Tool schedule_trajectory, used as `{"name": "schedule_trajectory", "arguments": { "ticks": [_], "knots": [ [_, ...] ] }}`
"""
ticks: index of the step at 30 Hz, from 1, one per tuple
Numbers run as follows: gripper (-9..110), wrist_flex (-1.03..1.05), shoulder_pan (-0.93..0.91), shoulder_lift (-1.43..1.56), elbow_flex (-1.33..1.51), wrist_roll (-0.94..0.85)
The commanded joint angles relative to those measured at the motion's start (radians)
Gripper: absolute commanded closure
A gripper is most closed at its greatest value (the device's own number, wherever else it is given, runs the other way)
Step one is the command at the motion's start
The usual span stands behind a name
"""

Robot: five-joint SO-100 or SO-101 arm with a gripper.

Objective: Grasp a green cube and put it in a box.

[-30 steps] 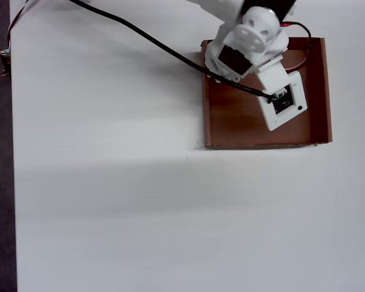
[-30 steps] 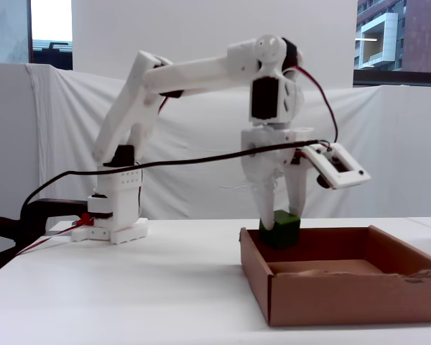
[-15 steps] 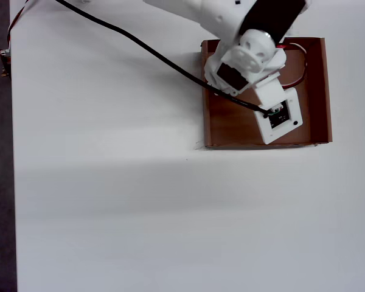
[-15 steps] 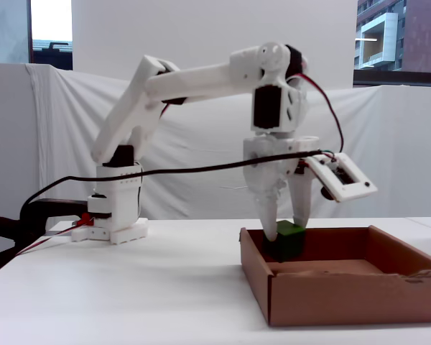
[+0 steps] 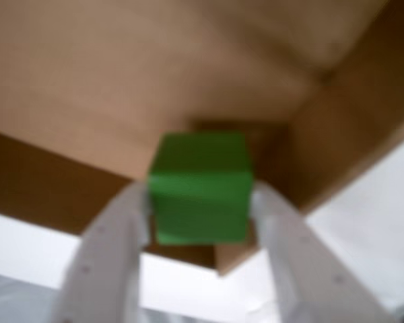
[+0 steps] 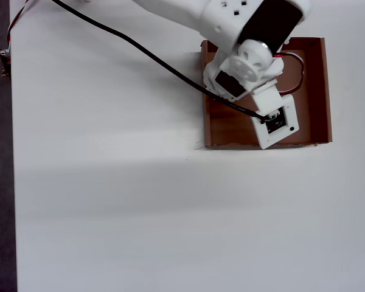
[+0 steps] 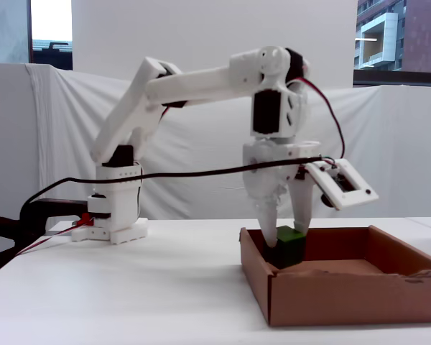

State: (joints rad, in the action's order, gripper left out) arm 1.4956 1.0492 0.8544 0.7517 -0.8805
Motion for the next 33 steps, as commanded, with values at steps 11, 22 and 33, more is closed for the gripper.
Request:
{"name": "schedule_trajectory", "arguments": {
  "ticks": [11,22,33],
  "knots": [
    [86,0.006,0.043,-0.009,-0.069,0.005],
    [84,0.006,0.048,-0.021,-0.075,0.005],
    [80,0.008,0.041,-0.021,-0.077,0.005]
  ]
}}
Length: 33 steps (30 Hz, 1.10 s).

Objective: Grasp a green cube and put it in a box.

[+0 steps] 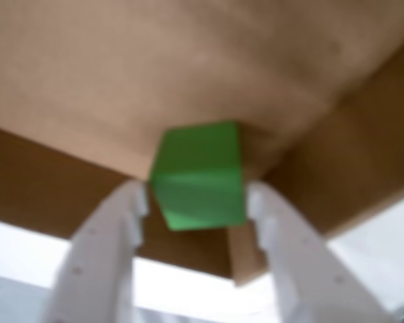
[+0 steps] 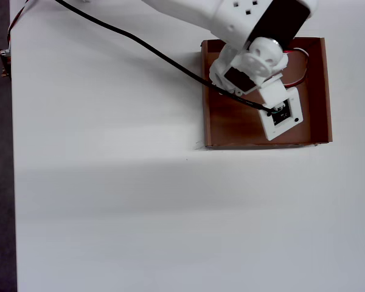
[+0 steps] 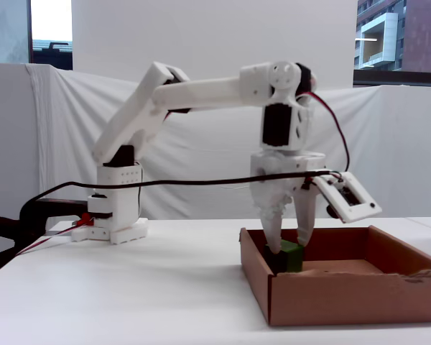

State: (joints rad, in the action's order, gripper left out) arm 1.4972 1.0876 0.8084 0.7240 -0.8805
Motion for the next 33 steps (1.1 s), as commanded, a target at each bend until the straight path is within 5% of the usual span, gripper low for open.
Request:
{"name": "schedule_trajectory", "arguments": {
  "ticks": [1,21,33],
  "knots": [
    [80,0.009,0.002,0.031,-0.048,0.005],
    [80,0.049,-0.069,0.311,0.115,0.005],
    [80,-0.032,-0.414,0.997,0.819,0.005]
  ]
}}
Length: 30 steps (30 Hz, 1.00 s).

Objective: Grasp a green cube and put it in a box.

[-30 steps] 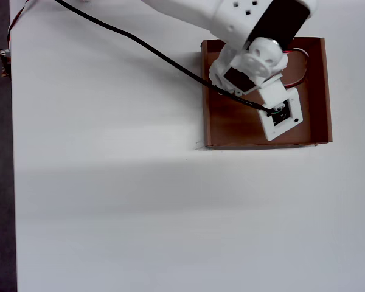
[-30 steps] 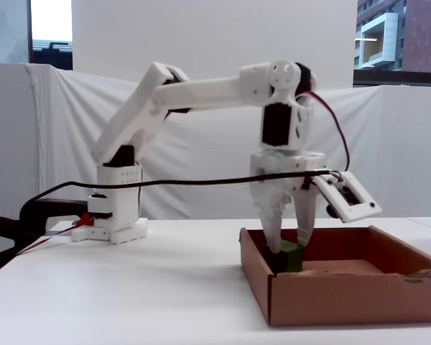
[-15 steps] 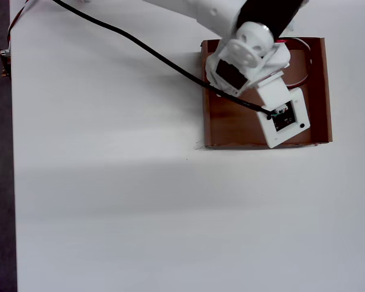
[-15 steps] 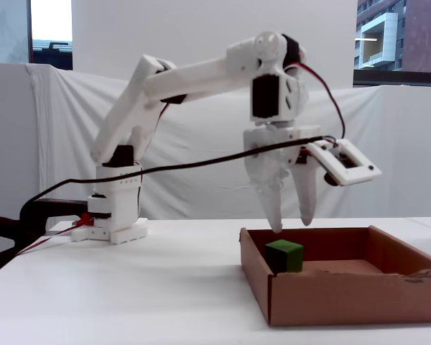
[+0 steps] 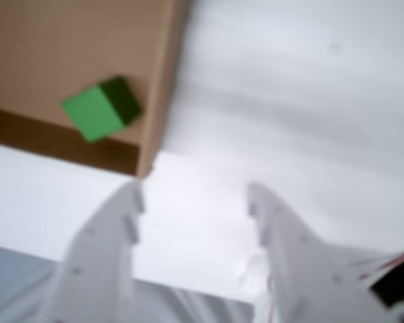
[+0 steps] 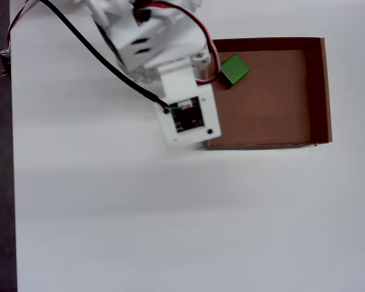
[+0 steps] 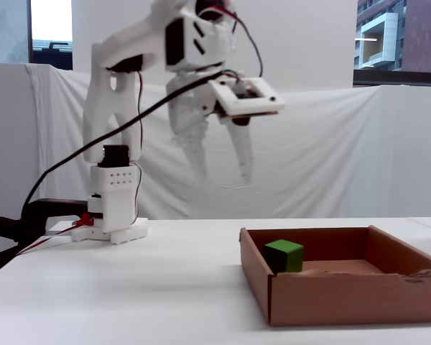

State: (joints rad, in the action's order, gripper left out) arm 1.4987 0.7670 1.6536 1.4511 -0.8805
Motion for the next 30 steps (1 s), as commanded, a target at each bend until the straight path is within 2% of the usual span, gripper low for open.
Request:
{"name": "schedule_trajectory", "arguments": {
  "ticks": [1,9,17,24,30],
  "knots": [
    [80,-0.048,-0.13,0.202,0.146,0.003],
    [80,-0.175,-0.4,0.469,0.479,0.002],
    [80,-0.236,-0.684,0.603,0.643,-0.003],
    [80,-0.342,-0.842,0.712,0.827,-0.005],
    [80,-0.371,-0.908,0.953,1.015,-0.006]
  ]
}}
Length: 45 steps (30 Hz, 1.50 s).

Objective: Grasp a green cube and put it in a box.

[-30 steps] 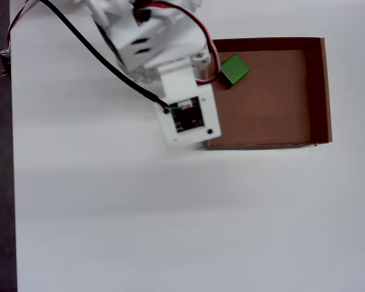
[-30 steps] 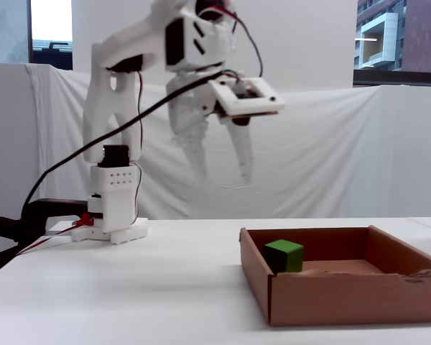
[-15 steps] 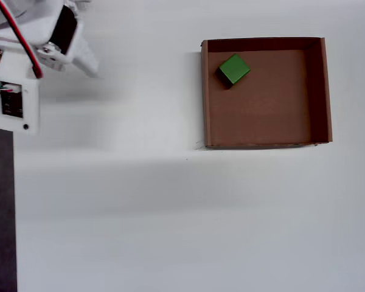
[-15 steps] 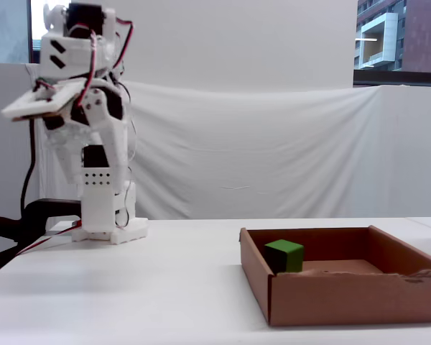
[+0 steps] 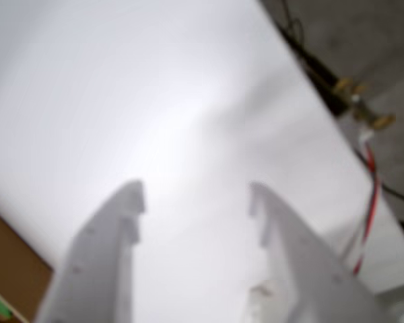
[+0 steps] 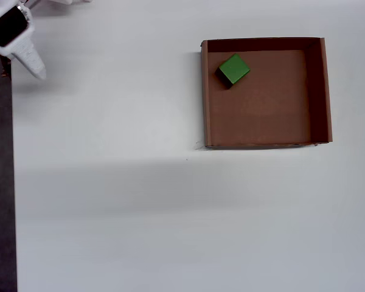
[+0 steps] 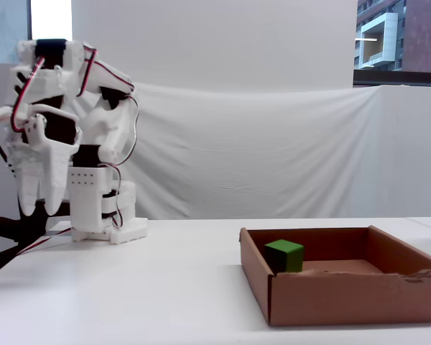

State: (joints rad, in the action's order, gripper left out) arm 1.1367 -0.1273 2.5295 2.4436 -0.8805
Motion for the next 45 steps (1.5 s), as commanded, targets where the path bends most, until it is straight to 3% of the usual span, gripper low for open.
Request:
{"name": "schedule_trajectory", "arguments": {
  "ticks": [1,18,45],
  "knots": [
    [80,-0.009,-0.018,0.126,0.063,-0.006],
    [80,0.014,-0.084,0.652,0.491,-0.005],
    [80,0.092,-0.091,0.655,0.528,0.015]
  ]
}}
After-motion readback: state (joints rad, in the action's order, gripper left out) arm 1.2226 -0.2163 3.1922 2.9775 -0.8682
